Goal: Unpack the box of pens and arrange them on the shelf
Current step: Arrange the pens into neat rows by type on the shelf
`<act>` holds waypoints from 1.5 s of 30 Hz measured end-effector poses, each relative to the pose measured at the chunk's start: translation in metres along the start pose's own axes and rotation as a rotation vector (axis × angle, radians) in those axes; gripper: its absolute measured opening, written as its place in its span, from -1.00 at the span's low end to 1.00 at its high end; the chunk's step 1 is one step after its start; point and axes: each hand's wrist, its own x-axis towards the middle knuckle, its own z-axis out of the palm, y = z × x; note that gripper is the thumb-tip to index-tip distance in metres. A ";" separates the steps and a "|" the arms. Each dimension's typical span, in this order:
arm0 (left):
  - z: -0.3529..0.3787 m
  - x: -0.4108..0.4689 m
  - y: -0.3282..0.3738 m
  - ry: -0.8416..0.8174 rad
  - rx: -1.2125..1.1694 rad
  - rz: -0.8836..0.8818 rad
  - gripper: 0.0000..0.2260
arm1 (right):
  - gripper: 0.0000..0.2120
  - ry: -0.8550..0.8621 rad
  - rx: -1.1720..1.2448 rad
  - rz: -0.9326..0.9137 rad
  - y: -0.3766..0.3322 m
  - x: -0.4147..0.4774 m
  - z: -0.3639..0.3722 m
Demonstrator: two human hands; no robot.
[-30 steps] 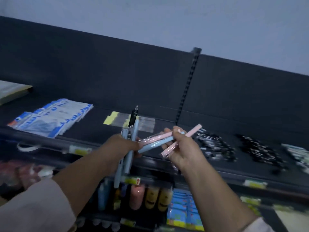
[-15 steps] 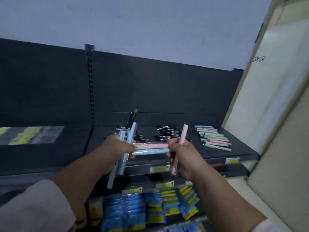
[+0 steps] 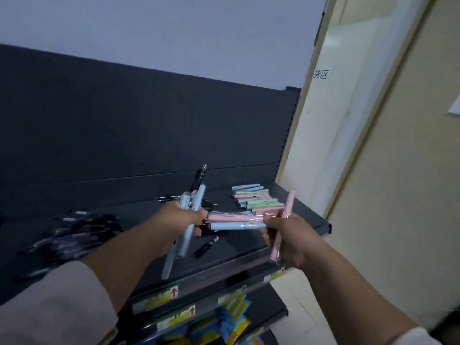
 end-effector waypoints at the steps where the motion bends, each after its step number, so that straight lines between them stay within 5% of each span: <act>1: 0.004 0.014 0.004 -0.006 -0.017 -0.009 -0.89 | -0.94 0.016 0.009 0.012 -0.004 0.013 -0.007; 9: 0.045 0.099 0.024 -0.074 -0.008 -0.029 -0.81 | -0.93 0.088 0.080 0.046 -0.026 0.114 -0.057; 26: 0.131 0.225 0.042 0.280 -0.128 -0.192 -0.77 | -0.97 -0.196 -0.078 0.189 -0.067 0.359 -0.078; 32: 0.142 0.226 0.038 0.409 -0.153 -0.254 -0.73 | -0.71 -0.181 -0.583 -0.042 -0.068 0.390 -0.069; 45: 0.141 0.226 0.051 0.377 -0.181 -0.279 -0.83 | -0.79 -0.267 -0.127 0.135 -0.070 0.385 -0.042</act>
